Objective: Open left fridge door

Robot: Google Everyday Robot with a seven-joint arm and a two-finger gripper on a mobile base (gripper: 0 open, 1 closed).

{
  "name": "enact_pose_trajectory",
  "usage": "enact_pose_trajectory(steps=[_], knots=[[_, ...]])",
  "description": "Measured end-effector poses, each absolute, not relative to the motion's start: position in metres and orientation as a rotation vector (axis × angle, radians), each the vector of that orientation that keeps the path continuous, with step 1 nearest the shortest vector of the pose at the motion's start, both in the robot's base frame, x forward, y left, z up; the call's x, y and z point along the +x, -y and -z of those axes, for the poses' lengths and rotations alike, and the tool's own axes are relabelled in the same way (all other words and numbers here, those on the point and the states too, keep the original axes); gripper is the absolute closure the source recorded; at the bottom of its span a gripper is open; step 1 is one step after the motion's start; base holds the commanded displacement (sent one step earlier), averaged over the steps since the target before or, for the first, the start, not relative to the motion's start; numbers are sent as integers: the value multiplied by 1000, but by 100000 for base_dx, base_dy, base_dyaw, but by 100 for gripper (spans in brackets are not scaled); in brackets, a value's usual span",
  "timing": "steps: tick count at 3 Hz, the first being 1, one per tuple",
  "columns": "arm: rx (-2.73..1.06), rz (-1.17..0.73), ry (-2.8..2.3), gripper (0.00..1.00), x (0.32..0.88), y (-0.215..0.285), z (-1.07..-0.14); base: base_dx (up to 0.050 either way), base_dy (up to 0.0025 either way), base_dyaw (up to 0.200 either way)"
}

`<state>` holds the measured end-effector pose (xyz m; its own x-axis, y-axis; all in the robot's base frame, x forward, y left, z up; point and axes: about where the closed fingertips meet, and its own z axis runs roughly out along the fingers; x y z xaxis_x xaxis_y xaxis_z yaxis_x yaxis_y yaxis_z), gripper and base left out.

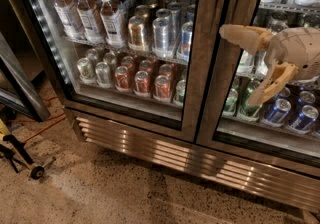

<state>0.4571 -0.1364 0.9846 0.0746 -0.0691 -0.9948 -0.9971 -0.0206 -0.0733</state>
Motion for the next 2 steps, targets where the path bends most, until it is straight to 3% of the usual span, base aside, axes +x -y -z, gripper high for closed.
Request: enact_pose_trajectory(steps=[2], knots=[[-1304, -1104, -1192, 0, 457, 130, -1014, 0, 0, 0]])
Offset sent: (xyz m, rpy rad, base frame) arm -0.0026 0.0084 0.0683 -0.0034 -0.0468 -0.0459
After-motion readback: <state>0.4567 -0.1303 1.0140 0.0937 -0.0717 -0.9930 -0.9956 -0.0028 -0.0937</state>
